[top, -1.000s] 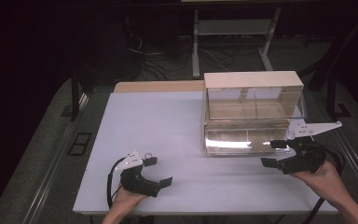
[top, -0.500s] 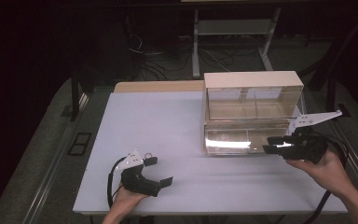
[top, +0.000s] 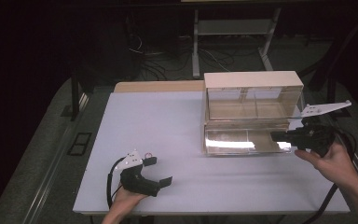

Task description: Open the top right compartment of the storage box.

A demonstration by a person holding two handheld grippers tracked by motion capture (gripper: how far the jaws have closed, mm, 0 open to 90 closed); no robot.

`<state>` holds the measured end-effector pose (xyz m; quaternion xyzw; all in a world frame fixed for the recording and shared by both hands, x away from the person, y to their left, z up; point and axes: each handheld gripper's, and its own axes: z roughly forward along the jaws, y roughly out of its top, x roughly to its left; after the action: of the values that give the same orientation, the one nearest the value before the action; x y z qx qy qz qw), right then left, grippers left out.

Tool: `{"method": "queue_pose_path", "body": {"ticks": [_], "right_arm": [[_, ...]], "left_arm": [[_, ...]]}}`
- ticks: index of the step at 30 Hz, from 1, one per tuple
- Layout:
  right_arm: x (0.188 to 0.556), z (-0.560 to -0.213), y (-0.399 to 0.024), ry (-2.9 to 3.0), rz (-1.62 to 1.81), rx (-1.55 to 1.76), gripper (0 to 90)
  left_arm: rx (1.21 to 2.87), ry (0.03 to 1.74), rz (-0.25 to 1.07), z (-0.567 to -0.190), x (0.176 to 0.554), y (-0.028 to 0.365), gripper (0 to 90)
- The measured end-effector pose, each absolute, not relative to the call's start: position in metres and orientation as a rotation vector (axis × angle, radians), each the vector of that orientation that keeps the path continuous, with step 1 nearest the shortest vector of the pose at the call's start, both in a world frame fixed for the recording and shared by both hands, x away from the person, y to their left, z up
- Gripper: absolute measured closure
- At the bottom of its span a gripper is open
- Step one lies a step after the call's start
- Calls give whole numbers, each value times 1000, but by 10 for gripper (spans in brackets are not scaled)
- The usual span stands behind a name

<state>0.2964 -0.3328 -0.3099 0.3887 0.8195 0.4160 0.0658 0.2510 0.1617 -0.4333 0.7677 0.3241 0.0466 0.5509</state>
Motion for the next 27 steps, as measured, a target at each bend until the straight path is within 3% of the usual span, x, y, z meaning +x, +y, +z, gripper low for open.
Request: {"method": "queue_pose_path", "body": {"ticks": [27], "right_arm": [[306, -286, -349, 2386, 1355, 1220, 895]], "left_arm": [[1809, 778, 121, -434, 251, 162, 0]]}}
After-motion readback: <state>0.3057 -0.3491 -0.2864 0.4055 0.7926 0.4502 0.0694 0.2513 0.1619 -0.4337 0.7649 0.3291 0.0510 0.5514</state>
